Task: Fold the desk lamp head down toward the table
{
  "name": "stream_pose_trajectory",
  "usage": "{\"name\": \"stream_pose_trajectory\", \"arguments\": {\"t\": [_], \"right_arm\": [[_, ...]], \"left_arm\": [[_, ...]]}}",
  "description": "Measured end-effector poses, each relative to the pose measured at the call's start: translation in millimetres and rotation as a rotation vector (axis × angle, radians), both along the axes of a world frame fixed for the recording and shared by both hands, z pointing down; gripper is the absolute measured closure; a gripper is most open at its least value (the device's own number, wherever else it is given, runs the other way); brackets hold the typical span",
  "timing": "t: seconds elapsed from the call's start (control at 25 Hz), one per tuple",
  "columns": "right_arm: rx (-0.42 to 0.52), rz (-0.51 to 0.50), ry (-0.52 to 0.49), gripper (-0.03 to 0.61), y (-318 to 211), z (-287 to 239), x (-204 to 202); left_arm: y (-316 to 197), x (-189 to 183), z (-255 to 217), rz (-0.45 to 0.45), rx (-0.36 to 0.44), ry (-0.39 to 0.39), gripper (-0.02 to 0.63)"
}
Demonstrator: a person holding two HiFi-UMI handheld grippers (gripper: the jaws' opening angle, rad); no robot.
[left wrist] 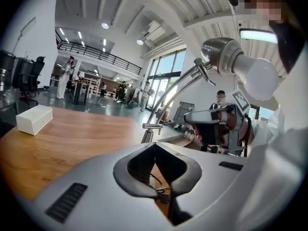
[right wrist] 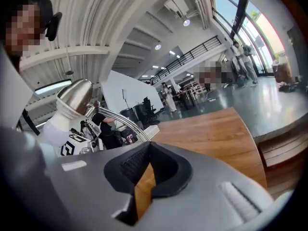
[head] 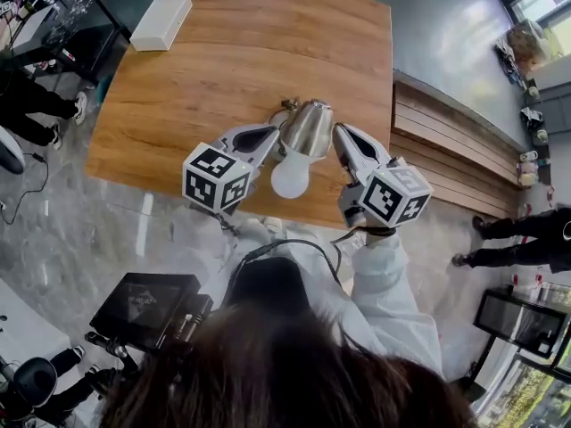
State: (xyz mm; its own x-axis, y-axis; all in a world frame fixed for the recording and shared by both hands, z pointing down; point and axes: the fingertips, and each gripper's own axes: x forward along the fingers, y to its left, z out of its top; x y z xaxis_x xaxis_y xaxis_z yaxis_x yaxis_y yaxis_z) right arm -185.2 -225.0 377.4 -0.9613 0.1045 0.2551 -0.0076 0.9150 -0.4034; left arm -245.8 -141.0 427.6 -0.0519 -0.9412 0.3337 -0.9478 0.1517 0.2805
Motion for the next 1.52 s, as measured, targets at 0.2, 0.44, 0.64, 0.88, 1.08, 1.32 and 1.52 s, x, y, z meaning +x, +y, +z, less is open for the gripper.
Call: {"name": "stream_pose_trajectory", "arguments": {"t": [0.2,0.44,0.64,0.88,1.08,1.32,1.52], "right_arm": [[-0.18,-0.07,0.035,0.575,-9,-2,-25],[-0.47,-0.264,0.071,0.56,-1,-4,-39],[-0.825,-0.361,0.069,0.458,-7,-9,-38],[-1.056,-0.494,0.086,0.39,6,-15,-53],[-1.133,-0.509,0.123,0.388,8,-13,-61],[-1.256,-0.535,0.173,0.383,17,-10,-62],[-1.384,-0.585,0.174,0.387,29,-22,-63]], "left_arm": [[-22,-18,12,0.054,-0.002,0.041,0.609],[-37,-24,24,0.159,-0.007,0.104,0.57],[-48,-28,39,0.207,-0.054,0.078,0.497],[-58,-33,46,0.272,-0.067,0.043,0.471],[-61,-26,45,0.364,-0.068,0.017,0.471],[-74,-17,48,0.408,-0.081,-0.028,0.471],[-76,-14,52,0.438,-0.107,-0.054,0.476]]}}
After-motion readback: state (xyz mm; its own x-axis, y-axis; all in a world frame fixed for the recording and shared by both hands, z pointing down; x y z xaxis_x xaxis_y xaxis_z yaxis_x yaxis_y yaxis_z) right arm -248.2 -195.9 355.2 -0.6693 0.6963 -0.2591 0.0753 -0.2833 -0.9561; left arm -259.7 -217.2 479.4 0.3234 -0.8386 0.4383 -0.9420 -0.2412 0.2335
